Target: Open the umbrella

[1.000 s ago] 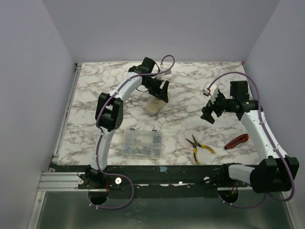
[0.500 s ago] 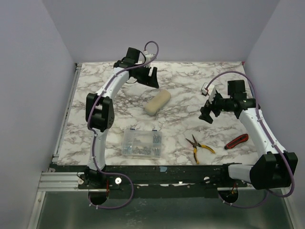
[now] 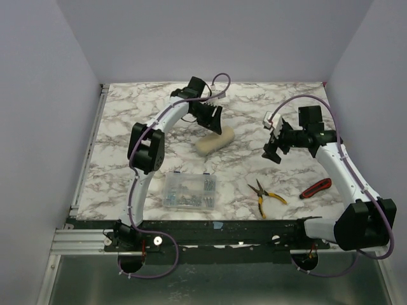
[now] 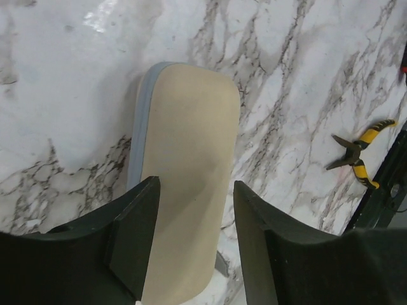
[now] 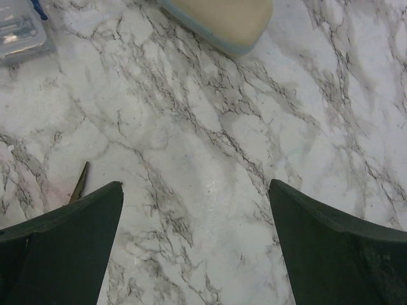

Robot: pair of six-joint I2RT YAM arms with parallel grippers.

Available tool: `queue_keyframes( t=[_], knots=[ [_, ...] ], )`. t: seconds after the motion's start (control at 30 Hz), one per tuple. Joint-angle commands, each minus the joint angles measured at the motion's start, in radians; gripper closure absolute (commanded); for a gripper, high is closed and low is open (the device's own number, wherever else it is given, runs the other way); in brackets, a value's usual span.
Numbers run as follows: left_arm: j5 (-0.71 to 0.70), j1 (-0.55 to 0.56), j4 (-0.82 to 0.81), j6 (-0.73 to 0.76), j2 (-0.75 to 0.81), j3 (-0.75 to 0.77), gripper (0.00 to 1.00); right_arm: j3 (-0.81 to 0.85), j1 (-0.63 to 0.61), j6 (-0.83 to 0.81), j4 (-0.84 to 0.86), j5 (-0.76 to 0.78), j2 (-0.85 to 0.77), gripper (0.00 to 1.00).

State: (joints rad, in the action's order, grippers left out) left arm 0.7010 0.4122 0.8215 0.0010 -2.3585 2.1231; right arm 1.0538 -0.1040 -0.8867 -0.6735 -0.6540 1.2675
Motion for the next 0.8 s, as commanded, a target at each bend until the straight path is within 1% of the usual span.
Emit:
queue_keyframes(
  t=[0.0,0.07,0.17,0.2,0.23,0.3,0.37,0.4,0.47,0.63,0.77],
  knots=[
    [0.093,0.059,0.051,0.109,0.012,-0.02,0.52,0.022,-0.038,-0.022,0.033,-0.024,0.03,0.0],
    [0.083,0.075,0.052,0.123,0.02,-0.023,0.52,0.022,-0.059,-0.022,0.042,-0.022,0.04,0.0],
    [0.125,0.067,0.034,0.134,0.059,-0.05,0.52,0.021,-0.09,-0.02,0.064,-0.022,0.059,0.0],
    [0.133,0.059,0.004,0.133,0.087,-0.084,0.5,0.021,-0.105,-0.019,0.076,-0.018,0.068,0.0],
    [0.139,0.047,-0.038,0.124,0.141,-0.132,0.45,0.021,-0.118,-0.014,0.092,-0.017,0.078,0.0],
    [0.124,0.009,-0.229,0.06,0.29,-0.315,0.36,0.029,-0.153,0.01,0.131,-0.011,0.107,0.0],
    [0.117,-0.047,-0.503,-0.046,0.456,-0.557,0.29,0.047,-0.2,0.042,0.164,-0.007,0.148,0.0],
    [0.109,-0.081,-0.63,-0.091,0.538,-0.64,0.27,0.057,-0.22,0.066,0.183,0.001,0.172,0.0],
    [0.07,-0.14,-0.758,-0.15,0.641,-0.77,0.25,0.082,-0.262,0.117,0.217,0.014,0.216,0.0],
    [0.0,-0.23,-0.765,-0.114,0.785,-0.961,0.26,0.117,-0.39,0.236,0.276,0.101,0.303,0.0],
    [-0.018,-0.258,-0.757,-0.109,0.833,-1.064,0.3,0.098,-0.472,0.288,0.352,0.204,0.344,0.0]
  ],
)
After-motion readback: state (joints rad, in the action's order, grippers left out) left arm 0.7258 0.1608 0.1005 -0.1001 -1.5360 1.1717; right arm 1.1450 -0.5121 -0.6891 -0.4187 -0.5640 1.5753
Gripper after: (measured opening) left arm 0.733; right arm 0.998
